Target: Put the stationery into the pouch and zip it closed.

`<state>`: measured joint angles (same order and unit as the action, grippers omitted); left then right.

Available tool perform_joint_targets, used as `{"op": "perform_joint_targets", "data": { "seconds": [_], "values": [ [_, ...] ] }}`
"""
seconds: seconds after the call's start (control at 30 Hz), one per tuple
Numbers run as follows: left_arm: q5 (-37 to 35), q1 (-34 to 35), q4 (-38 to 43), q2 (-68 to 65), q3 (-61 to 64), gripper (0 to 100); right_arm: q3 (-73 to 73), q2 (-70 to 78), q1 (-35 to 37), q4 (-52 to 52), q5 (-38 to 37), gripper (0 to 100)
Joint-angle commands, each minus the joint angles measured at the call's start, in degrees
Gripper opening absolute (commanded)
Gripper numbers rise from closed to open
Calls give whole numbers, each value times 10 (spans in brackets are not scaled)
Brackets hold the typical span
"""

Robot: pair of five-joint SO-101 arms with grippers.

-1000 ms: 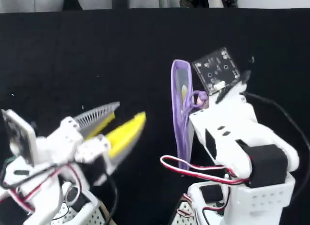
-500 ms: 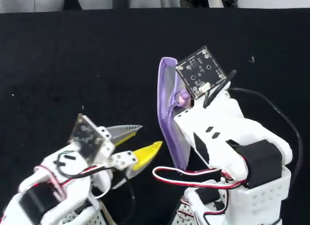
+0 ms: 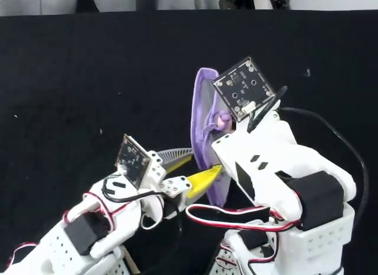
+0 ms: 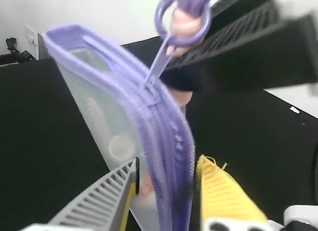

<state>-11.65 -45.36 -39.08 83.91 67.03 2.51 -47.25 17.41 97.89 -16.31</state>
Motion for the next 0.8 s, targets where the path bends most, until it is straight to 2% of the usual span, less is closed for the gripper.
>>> {"op": "perform_joint_targets", "data": {
  "seconds": [0.0, 0.13, 0.3, 0.47, 0.53, 0.77],
  "values": [
    [-4, 9, 43, 3, 22, 191, -26, 1, 6, -15, 4, 11],
    [-9, 40, 61, 3, 27, 191, -26, 0, 6, -14, 2, 11],
    [-10, 43, 99, 1, 27, 185, -26, 0, 4, -15, 0, 11],
    [-5, 43, 159, -4, 29, 20, -25, 0, 4, -11, -1, 11],
    [-8, 42, 171, -4, 41, 48, -27, -1, 4, -11, -1, 11],
    [-5, 24, 185, 3, 77, 29, -27, -1, 3, -4, -2, 11]
  ]
}}
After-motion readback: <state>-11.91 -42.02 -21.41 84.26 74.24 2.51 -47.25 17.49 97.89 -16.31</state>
